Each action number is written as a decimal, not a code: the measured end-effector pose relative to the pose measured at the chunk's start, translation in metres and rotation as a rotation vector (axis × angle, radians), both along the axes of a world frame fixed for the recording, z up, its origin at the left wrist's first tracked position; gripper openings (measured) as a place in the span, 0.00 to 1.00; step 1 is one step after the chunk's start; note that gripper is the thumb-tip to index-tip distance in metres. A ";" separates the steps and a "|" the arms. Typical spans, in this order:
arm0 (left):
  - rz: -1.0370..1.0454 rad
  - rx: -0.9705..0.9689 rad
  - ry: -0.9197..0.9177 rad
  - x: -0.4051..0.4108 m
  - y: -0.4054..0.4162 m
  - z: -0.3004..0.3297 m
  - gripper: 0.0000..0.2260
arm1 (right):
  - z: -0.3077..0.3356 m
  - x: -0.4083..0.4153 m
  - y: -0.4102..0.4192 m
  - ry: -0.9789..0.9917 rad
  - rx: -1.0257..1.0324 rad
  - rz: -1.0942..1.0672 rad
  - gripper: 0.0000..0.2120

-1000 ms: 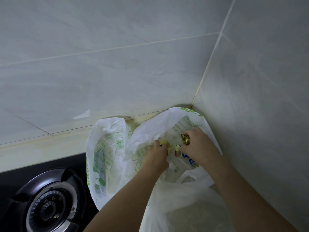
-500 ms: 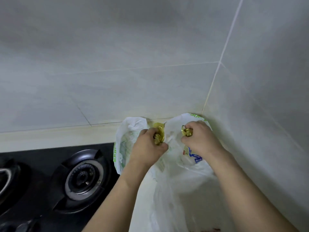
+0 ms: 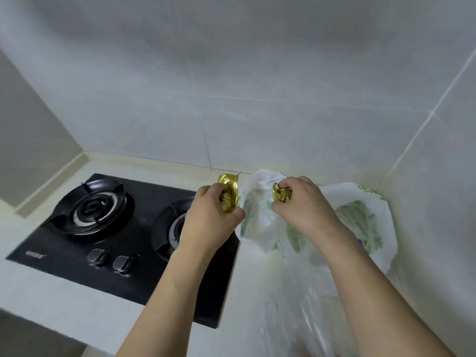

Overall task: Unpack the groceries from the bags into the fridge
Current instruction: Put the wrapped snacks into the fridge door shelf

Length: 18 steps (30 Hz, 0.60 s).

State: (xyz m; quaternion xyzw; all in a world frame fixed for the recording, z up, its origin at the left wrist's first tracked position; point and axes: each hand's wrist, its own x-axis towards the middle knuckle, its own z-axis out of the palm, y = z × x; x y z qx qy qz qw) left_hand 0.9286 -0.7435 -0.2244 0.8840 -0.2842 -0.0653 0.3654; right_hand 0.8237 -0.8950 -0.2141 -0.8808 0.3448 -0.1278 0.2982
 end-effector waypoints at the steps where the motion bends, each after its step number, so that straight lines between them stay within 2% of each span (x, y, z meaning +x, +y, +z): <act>1: 0.025 -0.002 0.003 0.002 0.009 0.001 0.23 | 0.001 0.006 0.008 -0.003 0.001 0.021 0.20; 18: 0.308 -0.067 -0.078 0.058 0.203 0.037 0.21 | 0.035 0.110 0.183 -0.063 -0.039 0.344 0.18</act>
